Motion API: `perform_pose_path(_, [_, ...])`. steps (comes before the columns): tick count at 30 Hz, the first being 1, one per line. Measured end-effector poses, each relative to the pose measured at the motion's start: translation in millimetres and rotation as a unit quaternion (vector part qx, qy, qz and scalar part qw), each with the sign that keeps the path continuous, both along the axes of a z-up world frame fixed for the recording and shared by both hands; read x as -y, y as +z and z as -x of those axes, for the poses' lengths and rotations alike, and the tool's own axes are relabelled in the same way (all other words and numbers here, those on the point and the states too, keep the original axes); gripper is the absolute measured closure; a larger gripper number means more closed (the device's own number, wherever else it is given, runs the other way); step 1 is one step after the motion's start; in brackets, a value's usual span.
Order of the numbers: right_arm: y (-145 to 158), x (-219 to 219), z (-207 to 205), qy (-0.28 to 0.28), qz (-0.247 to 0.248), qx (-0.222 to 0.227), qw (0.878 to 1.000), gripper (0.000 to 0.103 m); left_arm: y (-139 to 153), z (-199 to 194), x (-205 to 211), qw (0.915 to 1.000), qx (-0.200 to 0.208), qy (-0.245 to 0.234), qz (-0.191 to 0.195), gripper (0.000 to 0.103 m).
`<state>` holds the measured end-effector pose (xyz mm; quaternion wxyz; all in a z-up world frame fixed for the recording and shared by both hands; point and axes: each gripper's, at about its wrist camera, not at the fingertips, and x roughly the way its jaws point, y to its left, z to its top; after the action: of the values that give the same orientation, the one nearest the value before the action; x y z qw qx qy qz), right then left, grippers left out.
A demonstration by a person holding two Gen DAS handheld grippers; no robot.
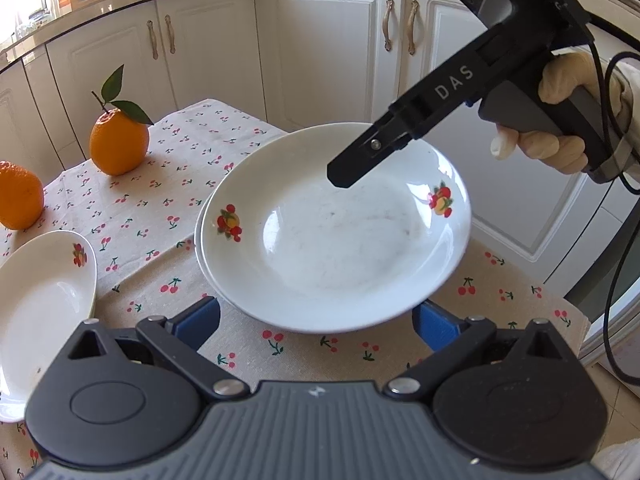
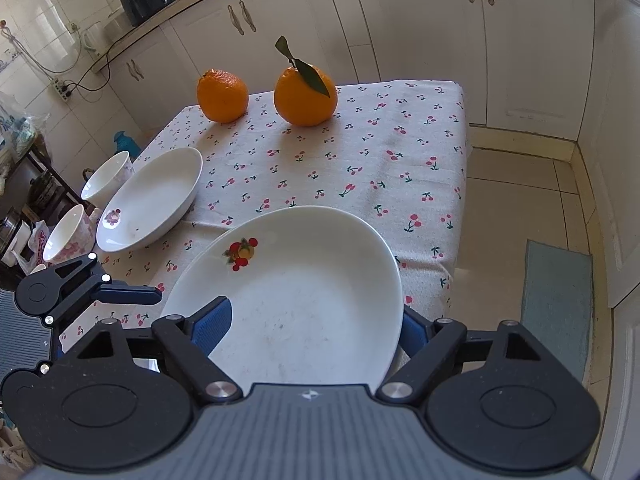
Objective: Organize plates and bowls
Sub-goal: 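Lower the held plate onto the stained plate and open the right gripper, then move the right gripper to another white plate and grasp its rim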
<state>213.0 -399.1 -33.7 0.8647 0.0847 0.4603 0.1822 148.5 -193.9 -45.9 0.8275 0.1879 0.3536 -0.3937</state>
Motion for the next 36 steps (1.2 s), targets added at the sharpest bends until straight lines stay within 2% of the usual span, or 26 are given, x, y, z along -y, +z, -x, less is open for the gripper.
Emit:
perform_pose_path(15, [-0.1, -7.8, 4.6, -0.022, 0.044, -0.008, 0.999, 0.009, 14.5, 13.0, -19.7, 0.9993, 0.009, 0.018, 0.032, 0.001])
perform_pose_path(20, [8.0, -15.9, 15.0, -0.025, 0.061, 0.009, 0.998, 0.000, 20.3, 18.5, -31.2, 0.9982, 0.015, 0.037, 0.044, 0.001])
perform_pose_path(24, [22.8, -30.7, 31.2, -0.019, 0.069, 0.037, 0.997, 0.000, 25.2, 21.2, -45.8, 0.9956, 0.019, 0.069, 0.061, 0.001])
perform_pose_path(29, [34.9, -54.4, 50.3, -0.006, 0.073, 0.064, 0.995, 0.000, 28.8, 23.2, -65.5, 0.9872, 0.041, 0.135, 0.073, 0.001])
perform_pose_path(33, [41.2, -76.4, 61.6, 0.012, 0.096, 0.084, 0.992, 0.000, 25.9, 20.8, -80.9, 0.9749, 0.061, 0.202, 0.070, 0.001])
perform_pose_path(36, [45.3, -91.4, 65.6, 0.028, 0.113, 0.096, 0.989, 0.000, 18.8, 15.2, -92.0, 0.9645, 0.058, 0.252, 0.055, 0.001])
